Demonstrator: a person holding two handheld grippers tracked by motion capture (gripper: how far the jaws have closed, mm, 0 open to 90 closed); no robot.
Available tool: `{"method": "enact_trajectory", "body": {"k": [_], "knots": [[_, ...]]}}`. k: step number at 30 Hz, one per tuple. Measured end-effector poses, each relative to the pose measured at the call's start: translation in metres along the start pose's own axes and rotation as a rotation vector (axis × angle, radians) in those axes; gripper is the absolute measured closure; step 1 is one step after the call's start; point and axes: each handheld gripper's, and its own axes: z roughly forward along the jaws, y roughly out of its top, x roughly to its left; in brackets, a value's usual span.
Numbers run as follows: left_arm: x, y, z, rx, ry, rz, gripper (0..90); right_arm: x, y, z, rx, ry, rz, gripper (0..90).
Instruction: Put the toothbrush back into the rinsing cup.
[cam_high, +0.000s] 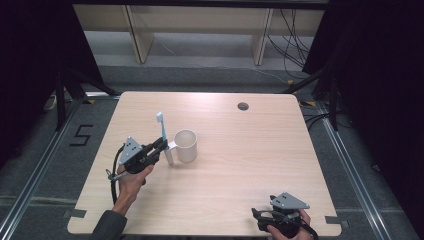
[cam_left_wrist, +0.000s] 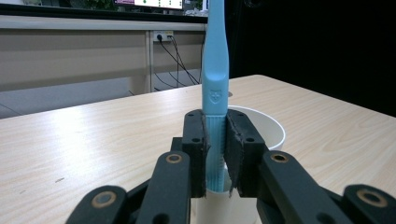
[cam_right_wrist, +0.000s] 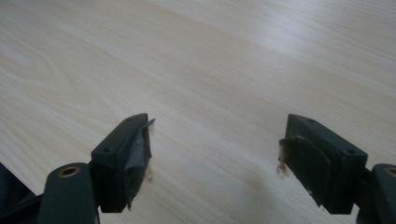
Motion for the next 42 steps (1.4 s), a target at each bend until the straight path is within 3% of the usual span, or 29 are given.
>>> {"method": "enact_trajectory", "body": {"k": [8, 11, 18, 23, 26, 31, 32, 38, 40, 42], "knots": [[0.001, -0.006, 0.000, 0.007, -0.002, 0.008, 77.7, 0.000, 0.000, 0.000, 0.001, -0.001, -0.002, 24.3], [0.001, -0.007, -0.001, 0.032, 0.004, 0.015, 77.1, 0.000, 0.000, 0.000, 0.001, -0.001, -0.002, 24.3], [-0.001, -0.006, -0.003, 0.041, 0.009, 0.028, 68.8, 0.000, 0.000, 0.001, -0.005, 0.009, 0.003, 24.3], [-0.002, -0.004, -0.005, 0.047, 0.022, 0.045, 56.0, 0.001, 0.001, 0.000, 0.013, 0.013, 0.018, 24.3], [-0.003, -0.004, -0.008, 0.049, 0.015, 0.058, 54.2, 0.001, 0.000, 0.000, 0.013, 0.011, 0.006, 24.3], [-0.004, -0.003, -0.010, 0.052, 0.002, 0.046, 49.1, 0.001, 0.000, 0.000, 0.012, 0.010, 0.005, 24.3], [-0.005, -0.002, -0.012, 0.071, 0.010, 0.047, 48.4, 0.001, 0.000, 0.000, 0.012, 0.010, 0.006, 24.3], [-0.004, 0.000, -0.016, 0.084, 0.021, 0.001, 37.1, 0.001, 0.001, 0.000, 0.014, 0.013, 0.018, 24.2], [-0.004, 0.001, -0.017, 0.095, 0.015, -0.019, 34.0, 0.000, 0.000, 0.001, -0.004, 0.006, 0.002, 24.3], [-0.004, 0.003, -0.020, 0.108, 0.013, -0.016, 33.6, 0.000, 0.000, 0.001, -0.004, 0.007, 0.003, 24.2]]}}
